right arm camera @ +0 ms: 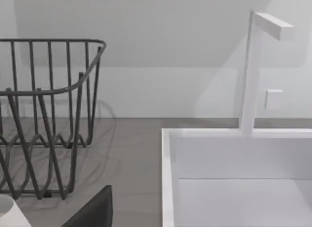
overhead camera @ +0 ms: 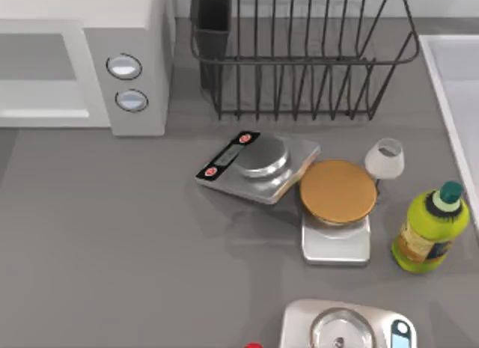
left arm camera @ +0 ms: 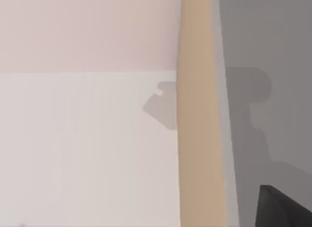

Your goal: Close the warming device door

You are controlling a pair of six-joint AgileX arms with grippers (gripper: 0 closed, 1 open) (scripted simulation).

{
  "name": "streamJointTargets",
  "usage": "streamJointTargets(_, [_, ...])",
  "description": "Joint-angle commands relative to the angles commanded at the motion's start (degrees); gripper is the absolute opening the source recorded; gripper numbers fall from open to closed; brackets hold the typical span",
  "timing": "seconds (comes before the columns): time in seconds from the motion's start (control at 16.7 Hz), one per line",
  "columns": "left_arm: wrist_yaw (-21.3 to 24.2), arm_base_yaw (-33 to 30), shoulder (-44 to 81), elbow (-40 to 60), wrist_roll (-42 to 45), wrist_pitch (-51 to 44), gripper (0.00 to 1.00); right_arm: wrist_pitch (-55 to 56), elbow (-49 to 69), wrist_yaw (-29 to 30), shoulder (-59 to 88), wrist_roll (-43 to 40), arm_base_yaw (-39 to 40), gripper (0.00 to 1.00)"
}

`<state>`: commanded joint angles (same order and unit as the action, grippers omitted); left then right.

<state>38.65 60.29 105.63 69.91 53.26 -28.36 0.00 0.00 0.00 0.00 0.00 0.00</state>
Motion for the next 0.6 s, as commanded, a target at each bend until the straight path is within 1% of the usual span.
streamJointTargets(0.18, [0.1, 0.1, 2.0, -4.3, 0.1, 5.6, 0.00, 0.0, 0.0, 0.0, 0.0, 0.0, 0.0, 1.00])
streamJointTargets(0.6, [-0.3, -0.6, 1.1, -5.8, -0.2, 6.7, 0.00, 0.0, 0.0, 0.0, 0.0, 0.0, 0.0, 1.00])
